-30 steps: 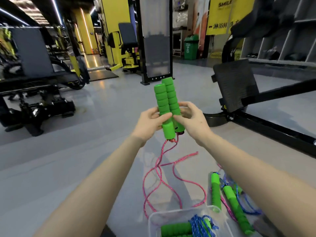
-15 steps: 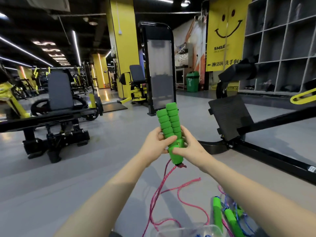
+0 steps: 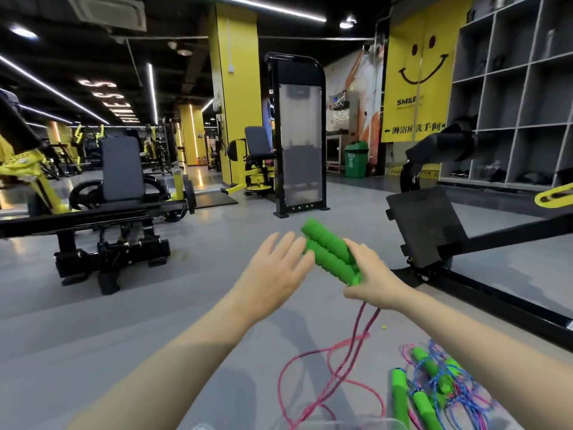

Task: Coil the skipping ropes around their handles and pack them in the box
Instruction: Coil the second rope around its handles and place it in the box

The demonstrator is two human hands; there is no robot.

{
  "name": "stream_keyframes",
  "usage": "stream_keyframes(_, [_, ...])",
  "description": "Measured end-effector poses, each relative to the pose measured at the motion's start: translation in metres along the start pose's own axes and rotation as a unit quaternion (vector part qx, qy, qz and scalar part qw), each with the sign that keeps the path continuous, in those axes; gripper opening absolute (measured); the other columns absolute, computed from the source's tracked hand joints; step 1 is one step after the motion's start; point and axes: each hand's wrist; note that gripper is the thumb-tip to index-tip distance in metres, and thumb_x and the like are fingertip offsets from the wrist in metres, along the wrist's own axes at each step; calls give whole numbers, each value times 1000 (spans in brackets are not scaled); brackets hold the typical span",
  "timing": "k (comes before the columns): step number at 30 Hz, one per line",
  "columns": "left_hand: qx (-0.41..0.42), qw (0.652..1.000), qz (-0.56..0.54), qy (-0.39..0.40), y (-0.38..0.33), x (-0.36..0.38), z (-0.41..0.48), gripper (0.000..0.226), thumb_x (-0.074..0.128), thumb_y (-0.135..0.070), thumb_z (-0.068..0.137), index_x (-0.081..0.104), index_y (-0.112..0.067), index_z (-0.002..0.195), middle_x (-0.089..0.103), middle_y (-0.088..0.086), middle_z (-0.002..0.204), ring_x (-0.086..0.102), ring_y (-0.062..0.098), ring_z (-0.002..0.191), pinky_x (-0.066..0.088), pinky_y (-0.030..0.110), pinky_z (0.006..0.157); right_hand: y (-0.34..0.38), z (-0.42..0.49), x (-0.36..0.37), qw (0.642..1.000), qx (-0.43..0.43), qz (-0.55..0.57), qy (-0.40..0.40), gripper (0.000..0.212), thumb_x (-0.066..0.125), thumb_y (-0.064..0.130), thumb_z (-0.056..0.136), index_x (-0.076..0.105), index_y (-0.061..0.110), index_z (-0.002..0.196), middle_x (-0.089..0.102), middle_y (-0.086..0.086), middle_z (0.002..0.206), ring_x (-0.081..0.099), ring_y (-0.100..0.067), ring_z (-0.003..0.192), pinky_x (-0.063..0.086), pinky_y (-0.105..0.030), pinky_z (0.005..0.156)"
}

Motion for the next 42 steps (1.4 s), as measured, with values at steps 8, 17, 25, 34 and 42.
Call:
stream_keyframes(8, [97, 988, 12, 119, -36, 67, -35, 77, 77, -27, 71, 38, -20, 136, 56, 20, 121, 58, 37, 88, 48, 47, 80, -11, -6, 25, 974, -126, -89, 166, 81, 66, 17, 60, 35, 12, 135, 51, -6, 117, 47, -22, 107, 39, -35, 94])
stream_keyframes(17, [79, 985, -88, 127, -61, 95, -67, 63, 47, -10, 73, 38, -21, 134, 59, 16, 115, 60, 30, 78, 49, 36, 64, -53, -20, 61, 971, -110, -120, 174, 84, 72, 28, 62, 34, 16, 137, 46, -2, 112, 47, -18, 106, 34, -20, 81])
stream_keyframes(25, [94, 979, -147, 106, -80, 106, -84, 58, 52, -20, 86, 32, -22, 140, 37, 20, 135, 60, 36, 94, 52, 40, 77, -65, -31, 64, 968, -116, -165, 149, 63, 66, 29, 58, 48, 14, 116, 46, -3, 99, 49, -25, 90, 44, -37, 73])
stream_keyframes(34, [194, 970, -94, 108, -84, 95, -90, 56, 43, -18, 90, 30, -17, 144, 32, 16, 144, 55, 41, 105, 52, 47, 80, -76, -38, 63, 965, -126, -145, 176, 64, 67, 22, 57, 46, 15, 117, 38, 4, 97, 45, -19, 88, 38, -29, 75])
stream_keyframes(42, [232, 966, -99, 62, -87, 91, -95, 42, 29, -7, 99, 40, -12, 140, 39, 11, 140, 54, 42, 109, 51, 47, 81, -81, -44, 67, 965, -115, -104, 212, 64, 71, 20, 58, 46, 16, 116, 37, 6, 93, 40, -13, 81, 34, -25, 70])
Point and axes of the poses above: each hand's wrist, its own z-axis towards the middle knuckle, its own x-axis out of the palm, y = z × x
